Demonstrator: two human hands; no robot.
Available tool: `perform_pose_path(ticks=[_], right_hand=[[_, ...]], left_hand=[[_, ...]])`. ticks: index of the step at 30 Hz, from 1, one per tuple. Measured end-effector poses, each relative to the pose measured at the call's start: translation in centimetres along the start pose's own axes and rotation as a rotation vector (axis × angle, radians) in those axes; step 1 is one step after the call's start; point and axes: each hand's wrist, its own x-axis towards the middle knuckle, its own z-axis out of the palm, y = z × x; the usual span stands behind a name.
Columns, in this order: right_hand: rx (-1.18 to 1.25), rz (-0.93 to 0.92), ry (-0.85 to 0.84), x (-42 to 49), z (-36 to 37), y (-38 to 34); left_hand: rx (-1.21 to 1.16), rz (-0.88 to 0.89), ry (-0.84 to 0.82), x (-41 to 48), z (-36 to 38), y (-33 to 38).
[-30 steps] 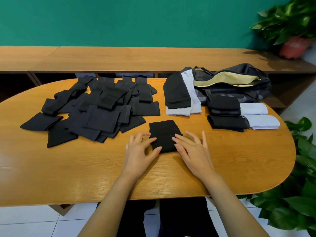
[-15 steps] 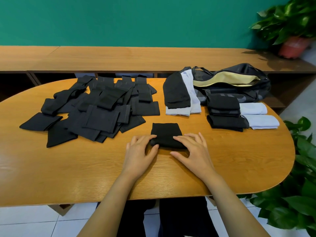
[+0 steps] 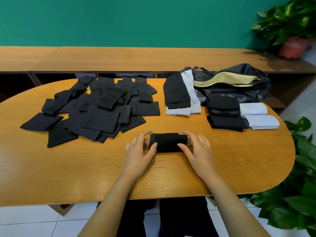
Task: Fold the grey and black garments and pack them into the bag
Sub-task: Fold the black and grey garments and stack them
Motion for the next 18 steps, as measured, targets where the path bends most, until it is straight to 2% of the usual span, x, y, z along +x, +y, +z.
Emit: perform_pose_path(ticks=[8,12,16,18], right_hand=[[-0.050,-0.053,0.126,0.09,0.34,0.38],[-0.099,-0.127,0.162,0.07,0.51,0.51],[-0.101,-0.320,0.107,-0.35,0.49,0.32],[-0.117,-0.359,0.060,-0.43,0.63,0.38]], left_hand=[[-0.013,0.047,0.044,-0.10,-0.04,0.07],[0.072,0.182,0.090,-0.08,-0.01,-0.29],[0.108,0.208,0.004,0.07,0.06,-0.09],[0.169,0.220,-0.061,0.06,0.05,-0.03]])
